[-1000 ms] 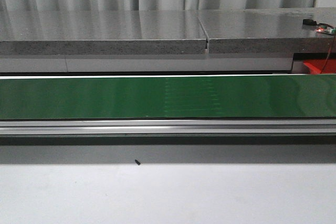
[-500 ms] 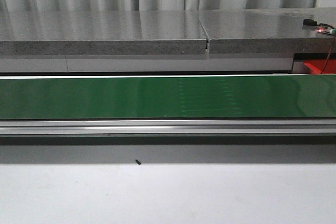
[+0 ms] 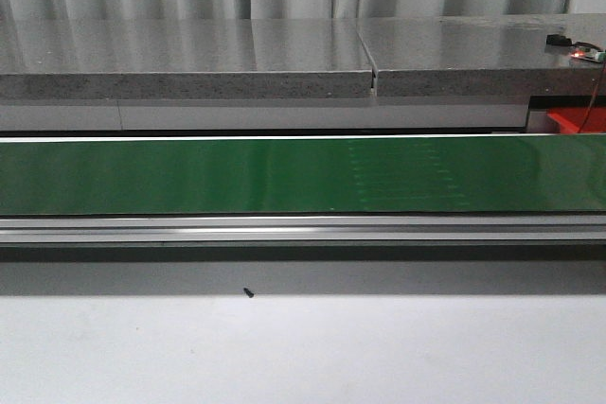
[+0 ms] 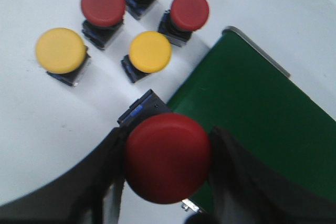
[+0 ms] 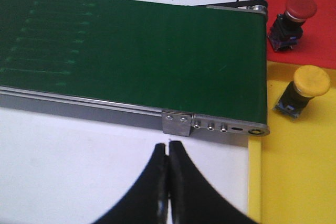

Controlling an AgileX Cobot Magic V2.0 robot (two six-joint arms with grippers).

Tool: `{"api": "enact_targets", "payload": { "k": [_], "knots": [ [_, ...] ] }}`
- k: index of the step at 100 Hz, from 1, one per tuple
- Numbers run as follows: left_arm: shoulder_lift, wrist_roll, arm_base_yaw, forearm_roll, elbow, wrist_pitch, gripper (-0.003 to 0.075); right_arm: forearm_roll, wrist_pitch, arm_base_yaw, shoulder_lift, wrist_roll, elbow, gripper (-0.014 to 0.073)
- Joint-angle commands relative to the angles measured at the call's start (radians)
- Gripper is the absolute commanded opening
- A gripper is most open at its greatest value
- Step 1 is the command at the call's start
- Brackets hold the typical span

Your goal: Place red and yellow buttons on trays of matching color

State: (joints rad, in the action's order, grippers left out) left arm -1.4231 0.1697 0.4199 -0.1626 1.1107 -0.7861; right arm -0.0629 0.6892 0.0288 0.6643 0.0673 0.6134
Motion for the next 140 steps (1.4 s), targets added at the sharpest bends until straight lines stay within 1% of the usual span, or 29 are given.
{"api": "enact_targets", "payload": {
  "k": [1,14,22,41,61,66,73,85,92,96,108,140],
  "knots": [
    [0.038,-0.003,-0.04,-0.015,0.023,0.039,0.0141,-0.007,-0.055,0.002,-0.002,0.003,0.023,-0.0067],
    [0.038,-0.003,-0.106,-0.015,0.023,0.057,0.0141,-0.007,-0.055,0.002,-0.002,0.003,0.023,-0.0067],
    [0.023,-0.003,-0.127,-0.01,0.023,0.059,0.0141,-0.007,-0.055,0.002,-0.002,0.003,0.023,-0.0067],
    [-0.044,-0.003,-0.136,0.013,0.023,0.047,0.0141,-0.007,-0.055,0.002,-0.002,0.003,0.023,-0.0067],
    [-0.05,-0.003,-0.136,0.015,0.023,0.026,0.015,-0.007,-0.055,0.002,-0.002,0.003,0.023,-0.0067],
    [-0.05,-0.003,-0.136,0.017,0.023,0.024,0.0176,-0.007,-0.055,0.002,-0.002,0.003,0.023,-0.0067],
    [-0.05,-0.003,-0.136,0.017,0.023,0.023,0.0263,-0.007,-0.055,0.002,-0.002,0.003,0.023,-0.0067],
    [-0.05,-0.003,-0.136,0.017,0.023,0.023,0.0495,-0.007,-0.055,0.002,-0.002,0.003,0.023,-0.0067],
    [-0.05,-0.003,-0.136,0.017,0.023,0.023,0.058,-0.007,-0.055,0.002,-0.002,0.003,0.023,-0.0067],
    [-0.046,-0.003,-0.136,0.017,0.023,0.022,0.0594,-0.007,-0.055,0.002,-0.002,0.003,0.023,-0.0067],
    [-0.027,-0.003,-0.136,0.015,0.025,0.029,0.058,-0.007,-0.055,0.002,-0.002,0.003,0.023,-0.0067],
    [0.02,-0.003,-0.136,0.025,0.046,0.027,0.058,-0.007,-0.055,0.002,-0.002,0.003,0.023,-0.0067]
  ]
}}
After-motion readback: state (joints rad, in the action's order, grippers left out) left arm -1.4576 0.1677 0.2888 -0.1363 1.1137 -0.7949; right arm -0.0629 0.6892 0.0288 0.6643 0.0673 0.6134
